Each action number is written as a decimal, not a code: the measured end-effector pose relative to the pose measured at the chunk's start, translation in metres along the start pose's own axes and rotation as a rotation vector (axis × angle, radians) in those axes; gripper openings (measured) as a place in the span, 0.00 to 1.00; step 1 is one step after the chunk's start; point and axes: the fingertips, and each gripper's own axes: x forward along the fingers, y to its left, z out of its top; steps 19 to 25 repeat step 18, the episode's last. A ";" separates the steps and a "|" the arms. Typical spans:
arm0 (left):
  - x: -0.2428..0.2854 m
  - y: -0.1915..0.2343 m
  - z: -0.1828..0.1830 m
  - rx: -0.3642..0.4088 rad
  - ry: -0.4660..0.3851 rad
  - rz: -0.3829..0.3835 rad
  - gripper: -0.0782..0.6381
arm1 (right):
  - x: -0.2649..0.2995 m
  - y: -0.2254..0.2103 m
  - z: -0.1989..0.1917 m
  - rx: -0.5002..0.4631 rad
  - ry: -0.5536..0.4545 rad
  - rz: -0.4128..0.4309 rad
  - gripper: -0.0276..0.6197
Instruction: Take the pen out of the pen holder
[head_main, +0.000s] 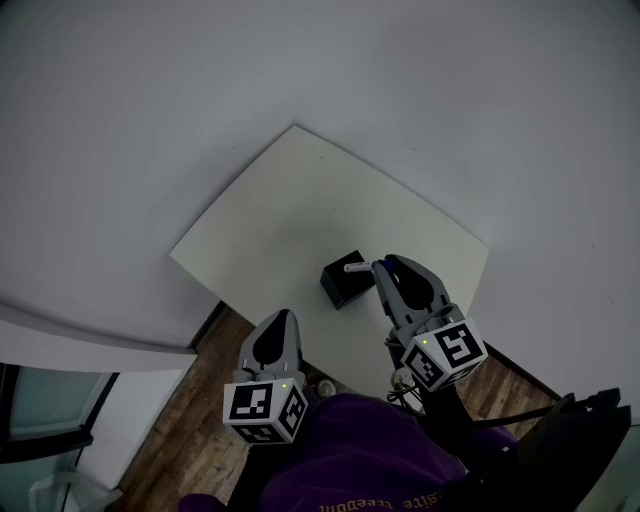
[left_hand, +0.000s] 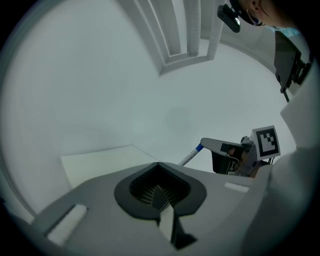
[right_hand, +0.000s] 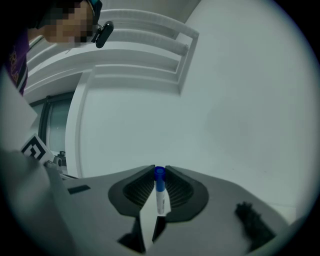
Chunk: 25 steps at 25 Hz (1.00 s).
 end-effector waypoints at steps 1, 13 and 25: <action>0.000 0.000 0.000 0.000 0.000 0.000 0.12 | 0.000 0.000 0.000 0.000 -0.001 0.000 0.15; 0.000 0.000 -0.001 0.002 0.002 0.000 0.12 | 0.000 0.000 0.002 -0.003 -0.010 -0.003 0.15; 0.001 -0.001 -0.001 0.002 0.002 0.001 0.12 | 0.000 -0.002 0.003 -0.008 -0.006 -0.006 0.15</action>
